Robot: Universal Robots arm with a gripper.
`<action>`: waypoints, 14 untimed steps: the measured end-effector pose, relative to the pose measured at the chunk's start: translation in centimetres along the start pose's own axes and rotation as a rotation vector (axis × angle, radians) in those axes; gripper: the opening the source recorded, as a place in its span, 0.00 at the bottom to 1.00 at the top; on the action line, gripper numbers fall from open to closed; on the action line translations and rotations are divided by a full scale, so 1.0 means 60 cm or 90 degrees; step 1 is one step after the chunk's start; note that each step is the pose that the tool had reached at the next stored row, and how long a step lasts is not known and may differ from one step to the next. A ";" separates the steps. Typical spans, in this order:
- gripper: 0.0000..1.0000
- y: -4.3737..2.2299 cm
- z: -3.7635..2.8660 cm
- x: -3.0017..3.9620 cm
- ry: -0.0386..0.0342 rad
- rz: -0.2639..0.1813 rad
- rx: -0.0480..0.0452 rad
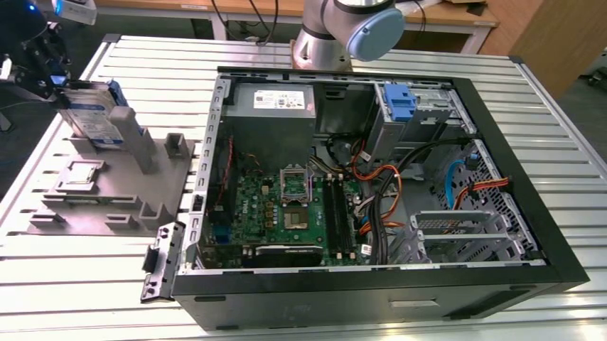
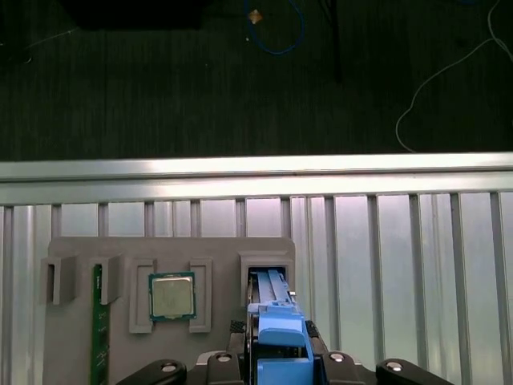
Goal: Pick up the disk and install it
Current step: 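Pick up the disk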
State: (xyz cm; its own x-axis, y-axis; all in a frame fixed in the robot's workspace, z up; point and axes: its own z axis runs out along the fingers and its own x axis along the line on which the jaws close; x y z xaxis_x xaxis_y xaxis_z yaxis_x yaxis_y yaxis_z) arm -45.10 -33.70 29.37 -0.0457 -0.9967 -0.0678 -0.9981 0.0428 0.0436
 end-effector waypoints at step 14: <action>0.37 0.001 -0.023 -0.002 0.0031 0.000 0.0002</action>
State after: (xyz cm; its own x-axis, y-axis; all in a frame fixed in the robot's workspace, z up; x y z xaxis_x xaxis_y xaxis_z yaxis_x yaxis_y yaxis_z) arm -45.11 -33.69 30.73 -0.0457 -0.9970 -0.0629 -0.9981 0.0431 0.0432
